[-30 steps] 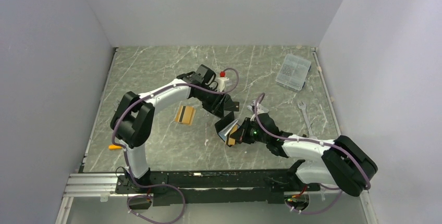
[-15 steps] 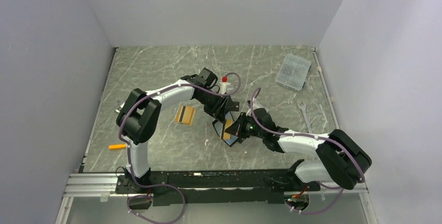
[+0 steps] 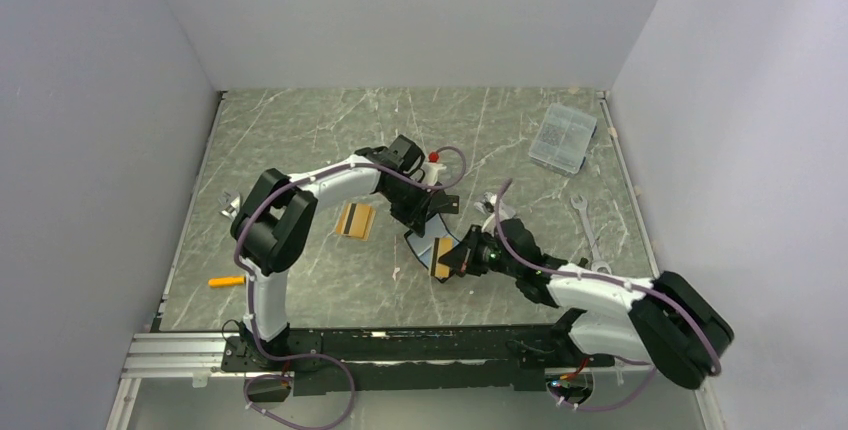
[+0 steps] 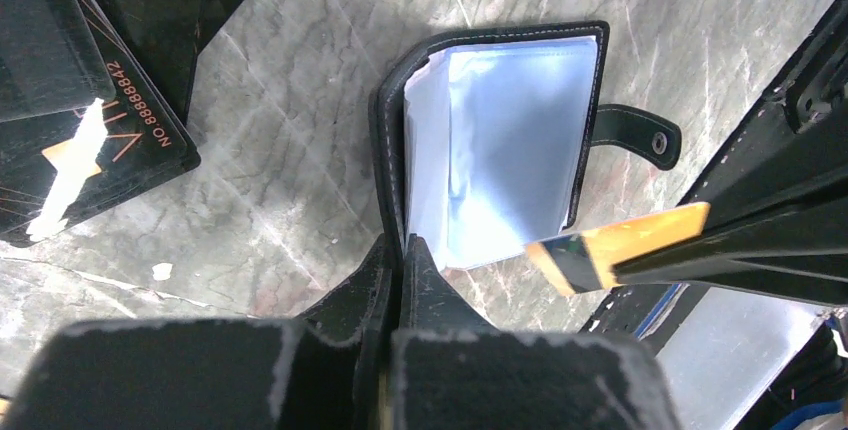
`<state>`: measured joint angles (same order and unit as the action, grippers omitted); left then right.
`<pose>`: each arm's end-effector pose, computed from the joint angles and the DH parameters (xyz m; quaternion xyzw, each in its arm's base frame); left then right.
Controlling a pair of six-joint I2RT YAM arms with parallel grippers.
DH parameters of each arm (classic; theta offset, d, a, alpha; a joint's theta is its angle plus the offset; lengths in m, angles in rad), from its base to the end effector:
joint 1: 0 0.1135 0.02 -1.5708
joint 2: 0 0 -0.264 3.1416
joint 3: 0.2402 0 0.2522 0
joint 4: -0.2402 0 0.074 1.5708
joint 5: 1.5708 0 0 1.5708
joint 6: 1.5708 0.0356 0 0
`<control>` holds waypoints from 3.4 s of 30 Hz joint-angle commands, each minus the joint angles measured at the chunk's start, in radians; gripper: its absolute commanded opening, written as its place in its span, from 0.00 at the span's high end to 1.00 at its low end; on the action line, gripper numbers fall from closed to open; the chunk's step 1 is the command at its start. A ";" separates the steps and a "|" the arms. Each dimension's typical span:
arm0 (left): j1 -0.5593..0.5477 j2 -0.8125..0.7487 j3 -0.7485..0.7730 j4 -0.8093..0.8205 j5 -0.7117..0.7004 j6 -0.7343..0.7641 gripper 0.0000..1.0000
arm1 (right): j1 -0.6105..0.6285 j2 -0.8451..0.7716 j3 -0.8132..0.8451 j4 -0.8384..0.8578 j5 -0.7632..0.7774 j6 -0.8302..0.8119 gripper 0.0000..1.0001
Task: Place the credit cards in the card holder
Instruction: Open the card holder at the center of the board.
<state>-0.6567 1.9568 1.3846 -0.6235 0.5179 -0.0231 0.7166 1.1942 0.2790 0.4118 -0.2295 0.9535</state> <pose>0.3031 -0.2559 0.1782 0.3412 0.8876 -0.2973 0.0860 0.1568 0.1473 0.1490 0.0432 0.8562 0.4408 0.2661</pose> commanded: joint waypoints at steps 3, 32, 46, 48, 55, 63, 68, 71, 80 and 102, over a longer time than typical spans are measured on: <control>-0.021 -0.048 -0.001 -0.016 -0.031 0.011 1.00 | -0.004 -0.215 -0.110 -0.095 -0.029 0.006 1.00; -0.039 -0.057 -0.010 -0.009 -0.052 0.000 1.00 | -0.006 -0.213 -0.186 -0.130 -0.086 -0.012 1.00; -0.041 -0.062 -0.007 -0.010 -0.056 0.008 1.00 | -0.006 -0.331 -0.165 -0.201 -0.061 -0.025 1.00; -0.042 -0.063 -0.007 -0.012 -0.056 0.007 1.00 | -0.005 -0.331 -0.163 -0.205 -0.060 -0.025 1.00; -0.043 -0.067 -0.007 -0.012 -0.056 0.009 1.00 | -0.005 -0.276 -0.132 -0.148 -0.059 -0.033 1.00; -0.045 -0.070 -0.008 -0.014 -0.053 0.011 1.00 | -0.006 -0.229 -0.053 -0.148 -0.052 -0.067 1.00; -0.046 -0.075 -0.010 -0.012 -0.048 0.010 1.00 | -0.006 -0.243 -0.051 -0.157 -0.032 -0.067 1.00; -0.045 -0.075 -0.004 -0.012 -0.032 0.007 1.00 | -0.007 -0.202 -0.041 -0.129 -0.030 -0.071 1.00; -0.044 -0.086 -0.004 -0.018 -0.009 0.007 1.00 | -0.015 -0.131 0.038 -0.129 -0.034 -0.104 1.00; 0.052 -0.116 -0.122 0.084 0.231 -0.078 0.84 | -0.052 0.079 0.096 0.042 -0.072 -0.092 1.00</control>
<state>-0.6289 1.8820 1.2747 -0.5819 0.6529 -0.0769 0.6682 1.2453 0.3180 0.3489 -0.2863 0.8619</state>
